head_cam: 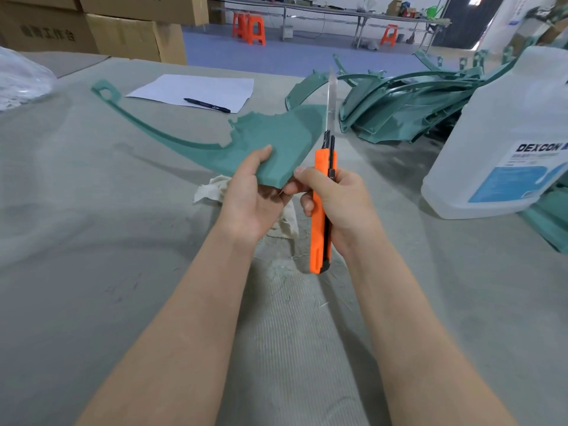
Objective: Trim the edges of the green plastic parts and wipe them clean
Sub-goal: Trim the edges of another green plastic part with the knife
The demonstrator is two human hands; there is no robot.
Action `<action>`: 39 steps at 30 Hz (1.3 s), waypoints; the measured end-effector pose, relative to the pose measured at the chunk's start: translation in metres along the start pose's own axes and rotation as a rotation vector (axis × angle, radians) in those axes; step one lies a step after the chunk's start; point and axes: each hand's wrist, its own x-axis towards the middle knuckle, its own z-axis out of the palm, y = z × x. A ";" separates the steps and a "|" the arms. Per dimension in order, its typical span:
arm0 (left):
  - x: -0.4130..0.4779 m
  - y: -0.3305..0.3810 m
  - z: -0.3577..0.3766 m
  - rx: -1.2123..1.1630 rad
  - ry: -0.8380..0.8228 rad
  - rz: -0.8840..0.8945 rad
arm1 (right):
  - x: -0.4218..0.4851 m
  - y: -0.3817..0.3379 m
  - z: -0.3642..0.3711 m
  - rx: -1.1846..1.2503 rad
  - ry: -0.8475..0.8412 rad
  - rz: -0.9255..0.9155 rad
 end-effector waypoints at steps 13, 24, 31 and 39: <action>0.002 0.002 -0.003 -0.231 0.041 -0.018 | 0.008 0.004 -0.013 -0.219 0.130 -0.040; 0.002 -0.001 -0.001 -0.052 -0.008 -0.012 | 0.000 0.000 0.000 -0.048 -0.044 -0.019; 0.003 -0.002 0.000 0.000 0.006 -0.025 | -0.003 -0.003 0.001 -0.022 -0.049 -0.039; 0.002 -0.002 -0.001 0.024 -0.032 -0.022 | -0.004 -0.002 0.004 -0.022 -0.039 -0.034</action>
